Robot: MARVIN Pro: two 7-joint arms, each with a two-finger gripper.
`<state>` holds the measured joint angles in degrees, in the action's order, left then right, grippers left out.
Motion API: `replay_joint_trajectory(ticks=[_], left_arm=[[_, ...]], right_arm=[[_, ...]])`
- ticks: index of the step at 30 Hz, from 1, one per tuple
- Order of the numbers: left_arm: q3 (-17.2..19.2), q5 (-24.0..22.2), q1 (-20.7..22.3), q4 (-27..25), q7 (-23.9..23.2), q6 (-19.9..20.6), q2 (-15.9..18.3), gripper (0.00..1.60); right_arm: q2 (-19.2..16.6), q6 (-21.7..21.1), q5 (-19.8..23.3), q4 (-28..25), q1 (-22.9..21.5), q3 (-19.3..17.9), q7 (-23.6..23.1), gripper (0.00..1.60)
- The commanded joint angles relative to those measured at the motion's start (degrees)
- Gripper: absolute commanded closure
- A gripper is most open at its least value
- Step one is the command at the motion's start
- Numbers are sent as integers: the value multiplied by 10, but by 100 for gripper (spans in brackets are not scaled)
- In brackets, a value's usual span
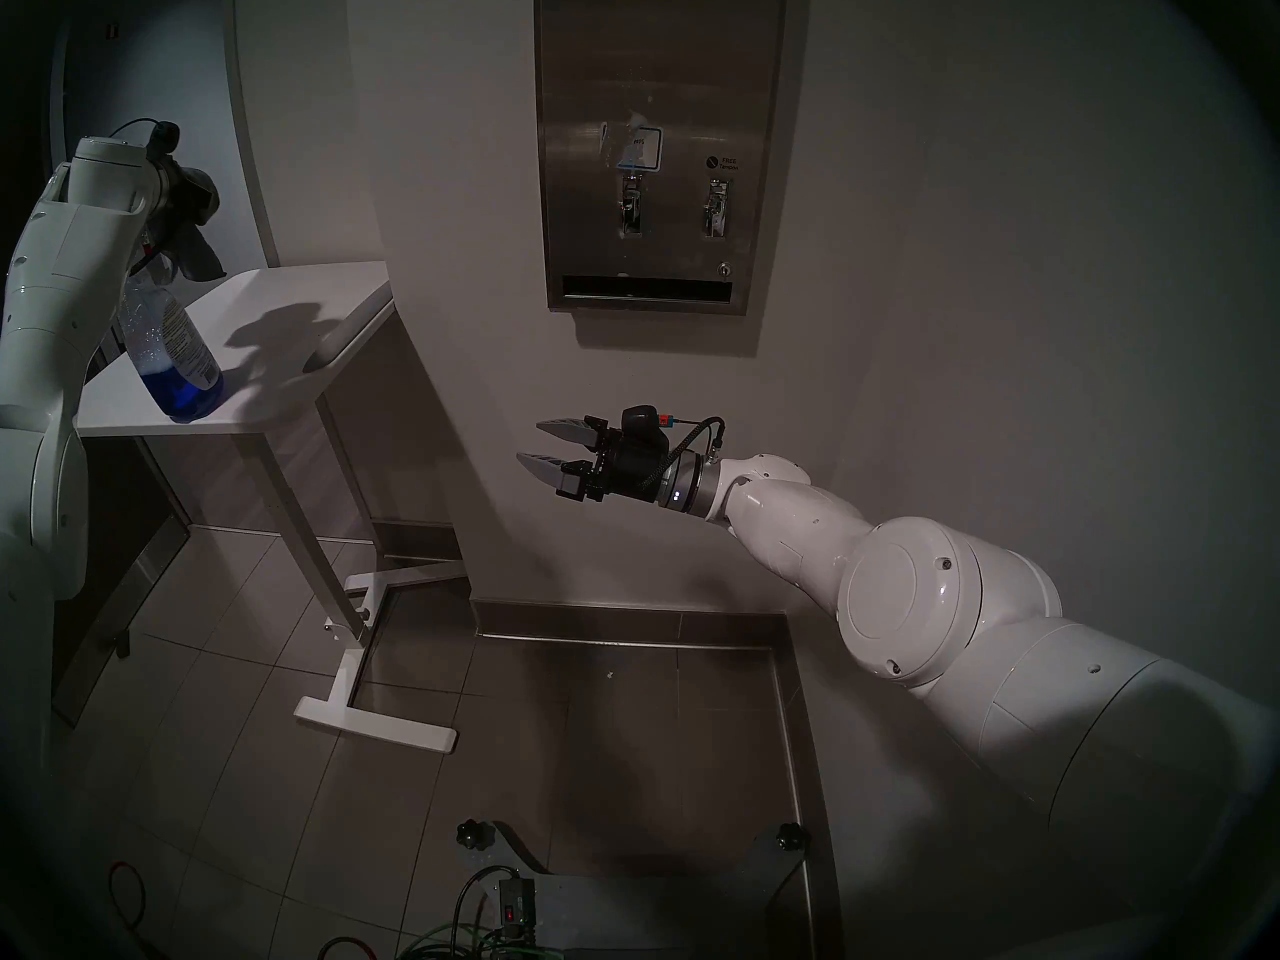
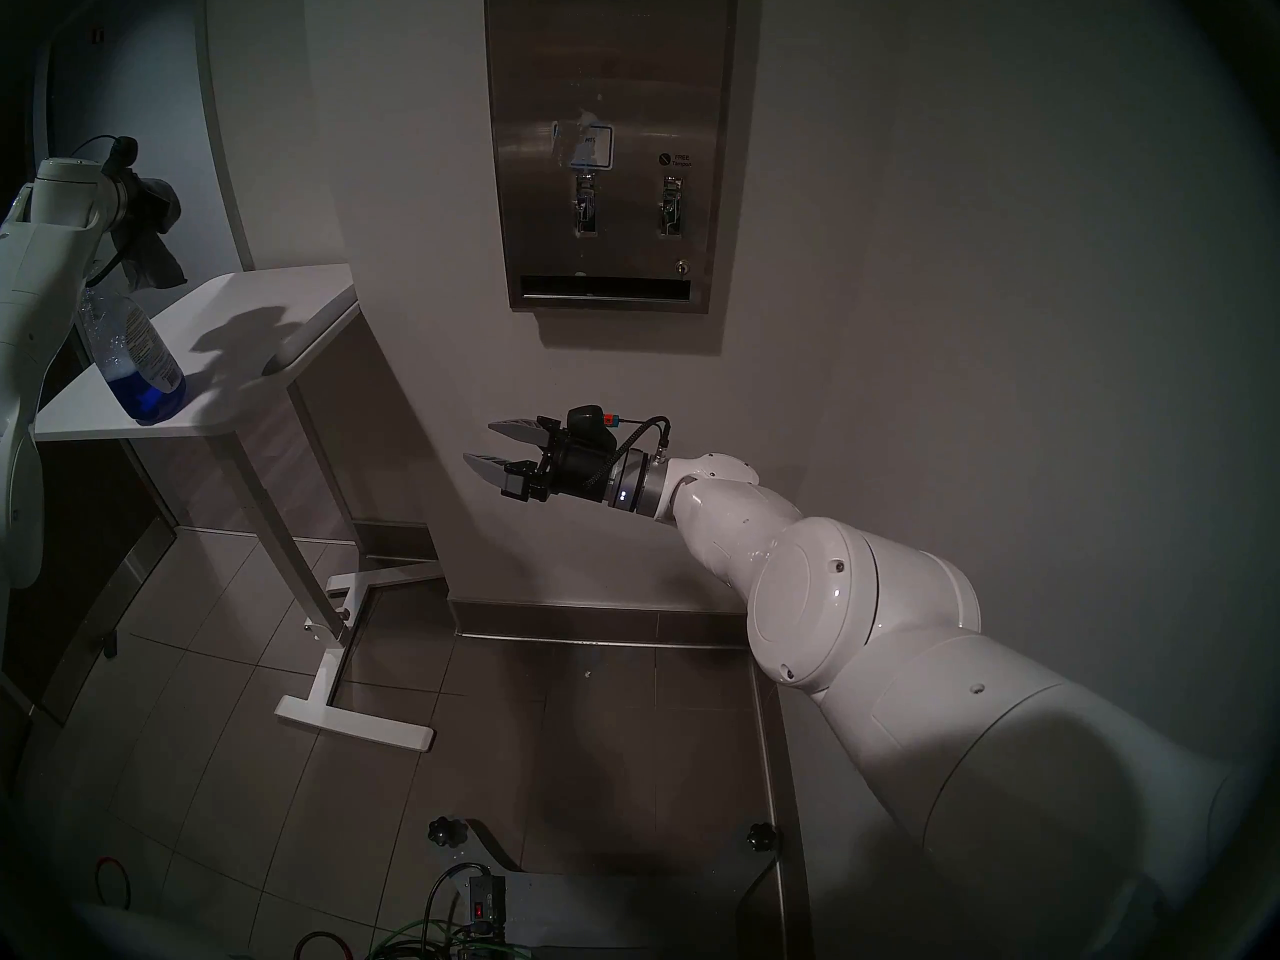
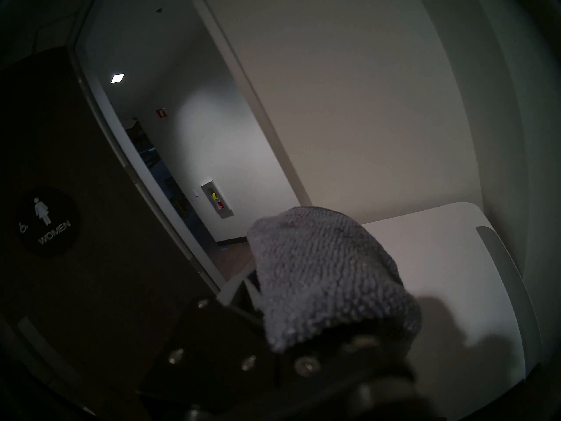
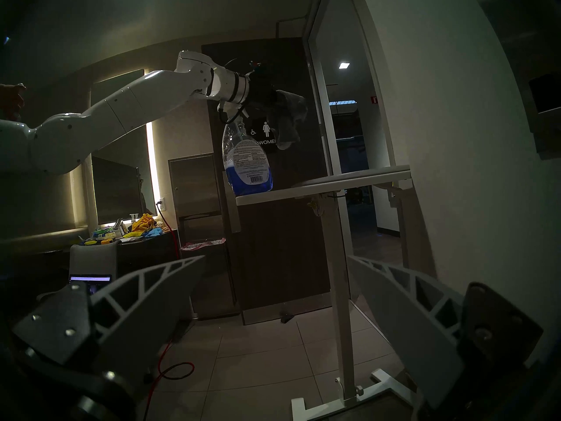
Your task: Pick up the cloth and wipe the surface
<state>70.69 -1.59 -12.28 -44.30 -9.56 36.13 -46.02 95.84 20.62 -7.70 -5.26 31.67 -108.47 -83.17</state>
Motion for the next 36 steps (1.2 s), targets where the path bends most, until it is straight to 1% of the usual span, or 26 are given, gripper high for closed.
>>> replay_joint_trajectory(ticks=[1, 15, 23, 36], left_arm=[[24, -6, 49, 4, 33, 11, -15, 160], [61, -32, 74, 33, 82, 58, -48, 160], [83, -48, 90, 43, 101, 77, -63, 160], [130, -82, 116, 65, 137, 110, -87, 160]], right_arm=[[-2, -1, 4, -11, -13, -4, 3, 0], [-7, -5, 4, -11, -8, -7, 11, 0], [-9, -7, 4, -11, -5, -9, 16, 0], [-12, -11, 4, -11, -1, -11, 26, 0]])
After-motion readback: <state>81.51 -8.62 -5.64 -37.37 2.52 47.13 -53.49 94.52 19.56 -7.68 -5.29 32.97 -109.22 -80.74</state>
